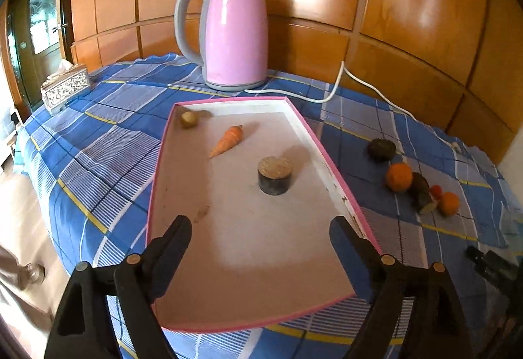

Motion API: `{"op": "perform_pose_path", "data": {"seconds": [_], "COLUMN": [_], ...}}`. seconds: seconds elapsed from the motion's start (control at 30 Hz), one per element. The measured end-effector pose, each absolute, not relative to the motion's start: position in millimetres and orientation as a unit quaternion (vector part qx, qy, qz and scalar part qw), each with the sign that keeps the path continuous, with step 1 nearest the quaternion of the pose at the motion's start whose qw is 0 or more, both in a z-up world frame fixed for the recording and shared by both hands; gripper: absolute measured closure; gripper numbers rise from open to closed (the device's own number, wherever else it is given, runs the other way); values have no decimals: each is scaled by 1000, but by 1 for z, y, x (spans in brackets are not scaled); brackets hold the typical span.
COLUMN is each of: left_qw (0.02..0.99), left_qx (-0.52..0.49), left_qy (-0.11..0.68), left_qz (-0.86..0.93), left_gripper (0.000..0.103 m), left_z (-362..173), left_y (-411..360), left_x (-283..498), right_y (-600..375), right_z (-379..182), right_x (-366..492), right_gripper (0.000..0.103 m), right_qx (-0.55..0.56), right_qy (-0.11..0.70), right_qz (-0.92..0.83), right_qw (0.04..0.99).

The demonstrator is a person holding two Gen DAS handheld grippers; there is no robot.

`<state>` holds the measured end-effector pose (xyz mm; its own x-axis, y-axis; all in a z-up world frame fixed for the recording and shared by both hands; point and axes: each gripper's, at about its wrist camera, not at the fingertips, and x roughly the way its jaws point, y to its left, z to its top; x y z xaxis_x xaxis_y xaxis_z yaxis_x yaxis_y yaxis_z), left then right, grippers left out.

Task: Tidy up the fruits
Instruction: 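Reach the right tool to the pale-cut log piece and grasp it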

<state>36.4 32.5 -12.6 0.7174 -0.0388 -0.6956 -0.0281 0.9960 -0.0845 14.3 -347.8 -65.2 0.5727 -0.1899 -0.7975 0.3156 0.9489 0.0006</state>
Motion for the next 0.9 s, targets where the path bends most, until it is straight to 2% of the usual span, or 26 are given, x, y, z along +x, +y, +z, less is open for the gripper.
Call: {"op": "perform_pose_path", "data": {"seconds": [0.07,0.9], "left_qw": [925,925], "left_qx": [-43,-25], "left_qy": [377,377], "left_qz": [-5,-30], "left_gripper": [13,11], "left_z": [-13,-17], "left_y": [31,16], "left_x": [35,22], "right_y": [-348,-311], "right_z": [-65,-44], "right_x": [15,30], "right_gripper": [29,29], "right_qx": [70,52], "right_qy": [441,438], "right_qz": [-145,-103], "right_qw": [883,891]}}
